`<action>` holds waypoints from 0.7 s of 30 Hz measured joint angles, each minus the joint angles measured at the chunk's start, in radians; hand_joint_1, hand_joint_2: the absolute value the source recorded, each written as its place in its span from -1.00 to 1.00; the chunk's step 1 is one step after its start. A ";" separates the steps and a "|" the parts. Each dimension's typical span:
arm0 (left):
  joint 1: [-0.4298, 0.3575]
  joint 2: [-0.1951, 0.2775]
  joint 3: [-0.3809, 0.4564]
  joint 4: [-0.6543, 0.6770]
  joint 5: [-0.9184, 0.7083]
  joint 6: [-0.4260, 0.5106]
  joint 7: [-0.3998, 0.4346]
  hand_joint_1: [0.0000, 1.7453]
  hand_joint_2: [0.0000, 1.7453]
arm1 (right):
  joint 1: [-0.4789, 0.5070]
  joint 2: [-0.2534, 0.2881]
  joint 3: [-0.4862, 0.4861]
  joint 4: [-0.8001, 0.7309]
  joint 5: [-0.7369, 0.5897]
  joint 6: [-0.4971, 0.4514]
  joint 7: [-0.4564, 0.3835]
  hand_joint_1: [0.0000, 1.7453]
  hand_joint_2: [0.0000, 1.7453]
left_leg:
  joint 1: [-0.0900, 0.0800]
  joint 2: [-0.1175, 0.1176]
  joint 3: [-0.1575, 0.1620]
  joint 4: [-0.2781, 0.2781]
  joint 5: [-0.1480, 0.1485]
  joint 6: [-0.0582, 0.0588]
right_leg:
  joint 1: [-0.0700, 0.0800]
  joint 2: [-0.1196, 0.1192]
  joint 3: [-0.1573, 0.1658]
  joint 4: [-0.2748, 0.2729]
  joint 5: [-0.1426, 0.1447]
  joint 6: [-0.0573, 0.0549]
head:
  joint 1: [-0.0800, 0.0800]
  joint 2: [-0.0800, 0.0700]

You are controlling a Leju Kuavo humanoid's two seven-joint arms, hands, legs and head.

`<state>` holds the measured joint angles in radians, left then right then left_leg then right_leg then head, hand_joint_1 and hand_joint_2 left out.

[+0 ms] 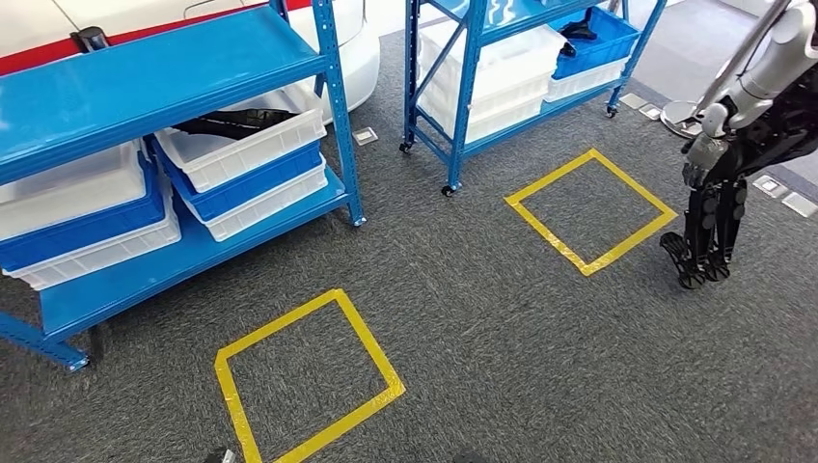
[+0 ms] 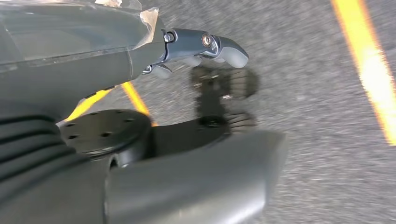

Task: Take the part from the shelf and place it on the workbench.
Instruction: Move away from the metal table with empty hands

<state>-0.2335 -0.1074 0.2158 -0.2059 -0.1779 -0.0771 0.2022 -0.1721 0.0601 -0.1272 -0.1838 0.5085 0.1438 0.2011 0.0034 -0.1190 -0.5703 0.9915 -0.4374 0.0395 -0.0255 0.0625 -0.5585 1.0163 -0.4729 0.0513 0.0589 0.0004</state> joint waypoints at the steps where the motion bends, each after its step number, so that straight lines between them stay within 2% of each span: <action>1: 0.001 0.001 -0.003 0.000 -0.003 -0.004 0.023 -1.00 -1.00 | -0.002 0.000 0.000 0.000 0.002 0.000 0.004 -1.00 -1.00 | -0.001 -0.009 -0.004 0.002 0.000 -0.006 | 0.001 0.008 0.006 -0.016 0.005 -0.006 | 0.000 0.000; 3: 0.003 0.006 -0.006 0.001 -0.005 -0.009 0.054 -1.00 -1.00 | -0.006 0.002 0.000 0.001 0.003 0.000 0.010 -1.00 -1.00 | 0.001 -0.021 -0.012 0.004 0.000 -0.015 | 0.004 -0.012 0.008 -0.014 0.007 -0.021 | -0.001 0.000; 4: 0.005 0.008 -0.007 0.002 -0.005 -0.010 0.061 -1.00 -1.00 | -0.007 0.003 0.000 0.001 0.003 0.000 0.011 -1.00 -1.00 | 0.001 -0.005 -0.017 0.011 -0.005 -0.020 | 0.004 -0.022 0.008 -0.015 0.008 -0.028 | -0.001 0.000; 5: 0.005 0.010 -0.008 0.002 -0.006 -0.010 0.065 -1.00 -1.00 | -0.006 0.004 0.000 0.001 0.002 0.000 0.012 -1.00 -1.00 | 0.001 0.022 -0.027 0.032 -0.019 -0.024 | 0.003 -0.034 0.008 -0.016 0.009 -0.035 | -0.004 0.000; 7: 0.002 0.011 -0.010 0.003 -0.007 -0.010 0.067 -1.00 -1.00 | -0.003 0.005 0.000 0.001 0.001 0.000 0.011 -1.00 -1.00 | -0.001 0.091 -0.076 0.133 -0.077 -0.032 | 0.006 -0.060 0.009 -0.018 0.007 -0.047 | -0.008 0.000; 8: 0.001 0.011 -0.011 0.003 -0.008 -0.010 0.068 -1.00 -1.00 | 0.000 0.005 0.000 0.001 0.001 0.000 0.010 -1.00 -1.00 | 0.001 0.107 -0.112 0.204 -0.111 -0.036 | 0.008 -0.076 0.009 -0.017 0.005 -0.051 | -0.010 0.000; 9: 0.001 0.011 -0.012 0.003 -0.008 -0.010 0.068 -1.00 -1.00 | 0.004 0.004 0.000 0.001 0.001 -0.001 0.009 -1.00 -1.00 | 0.002 0.113 -0.143 0.264 -0.133 -0.037 | 0.011 -0.092 0.009 -0.017 0.003 -0.054 | -0.010 0.000; 10: 0.002 0.011 -0.012 0.003 -0.008 -0.010 0.068 -1.00 -1.00 | 0.007 0.003 0.000 0.001 0.000 -0.001 0.009 -1.00 -1.00 | 0.003 0.116 -0.159 0.295 -0.138 -0.038 | 0.013 -0.107 0.009 -0.017 0.002 -0.056 | -0.010 0.000; 11: 0.004 0.011 -0.012 0.003 -0.008 -0.010 0.068 -1.00 -1.00 | 0.008 0.003 0.000 0.001 0.001 -0.001 0.008 -1.00 -1.00 | 0.004 0.118 -0.155 0.287 -0.124 -0.036 | 0.015 -0.121 0.009 -0.017 0.001 -0.057 | -0.010 0.000; 12: 0.006 0.012 -0.012 0.003 -0.008 -0.009 0.068 -1.00 -1.00 | 0.008 0.003 0.000 0.001 0.001 -0.002 0.008 -1.00 -1.00 | 0.004 0.124 -0.129 0.237 -0.094 -0.032 | 0.017 -0.134 0.011 -0.017 0.000 -0.058 | -0.010 0.000; 14: 0.005 0.013 -0.012 0.003 -0.006 -0.007 0.066 -1.00 -1.00 | 0.007 0.004 0.000 0.001 0.001 -0.002 0.007 -1.00 -1.00 | -0.003 0.170 -0.049 0.094 -0.036 -0.015 | 0.023 -0.156 0.017 -0.018 -0.004 -0.056 | -0.009 0.000; 15: 0.003 0.014 -0.012 0.002 -0.003 -0.005 0.064 -1.00 -1.00 | 0.008 0.004 0.000 0.001 0.001 -0.002 0.007 -1.00 -1.00 | -0.008 0.192 -0.021 0.043 -0.022 -0.007 | 0.026 -0.166 0.020 -0.018 -0.007 -0.053 | -0.008 0.000; 16: 0.002 0.014 -0.011 0.002 0.003 -0.005 0.062 -1.00 -1.00 | 0.008 0.004 0.000 0.001 0.001 -0.003 0.006 -1.00 -1.00 | -0.013 0.206 -0.008 0.018 -0.018 -0.002 | 0.027 -0.175 0.023 -0.018 -0.009 -0.050 | -0.008 0.000; 17: 0.002 0.015 -0.011 0.002 0.009 -0.004 0.059 -1.00 -1.00 | 0.009 0.005 0.000 0.001 0.001 -0.003 0.005 -1.00 -1.00 | -0.016 0.202 -0.009 0.015 -0.020 0.001 | 0.027 -0.185 0.026 -0.020 -0.011 -0.045 | -0.007 0.000; 18: 0.003 0.015 -0.010 0.002 0.017 -0.004 0.057 -1.00 -1.00 | 0.009 0.005 0.000 0.000 0.001 -0.004 0.005 -1.00 -1.00 | -0.017 0.188 -0.008 0.010 -0.017 0.003 | 0.027 -0.196 0.030 -0.022 -0.012 -0.041 | -0.007 0.000; 19: 0.005 0.014 -0.009 0.002 0.023 -0.004 0.056 -1.00 -1.00 | 0.010 0.006 0.000 0.000 0.002 -0.004 0.005 -1.00 -1.00 | -0.014 0.174 -0.004 0.003 -0.012 0.006 | 0.026 -0.194 0.032 -0.019 -0.016 -0.036 | -0.007 0.000; 20: 0.006 0.014 -0.008 0.002 0.027 -0.004 0.055 -1.00 -1.00 | 0.011 0.007 0.000 -0.001 0.002 -0.004 0.004 -1.00 -1.00 | -0.009 0.161 0.000 -0.004 -0.005 0.010 | 0.026 -0.174 0.029 -0.005 -0.027 -0.033 | -0.007 0.000; 21: 0.006 0.013 -0.008 0.002 0.029 -0.004 0.054 -1.00 -1.00 | 0.012 0.007 0.000 -0.001 0.002 -0.005 0.003 -1.00 -1.00 | -0.004 0.147 0.004 -0.011 0.001 0.014 | 0.025 -0.144 0.015 0.029 -0.046 -0.033 | -0.006 0.000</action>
<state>-0.2274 -0.0945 0.2078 -0.2041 -0.1489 -0.0813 0.2563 -0.1598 0.0668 -0.1274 -0.1848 0.5100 0.1392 0.2046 -0.0007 0.0277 -0.5663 0.9802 -0.4366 0.0532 -0.0010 -0.0818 -0.5436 1.0458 -0.5184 0.0186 0.0531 0.0004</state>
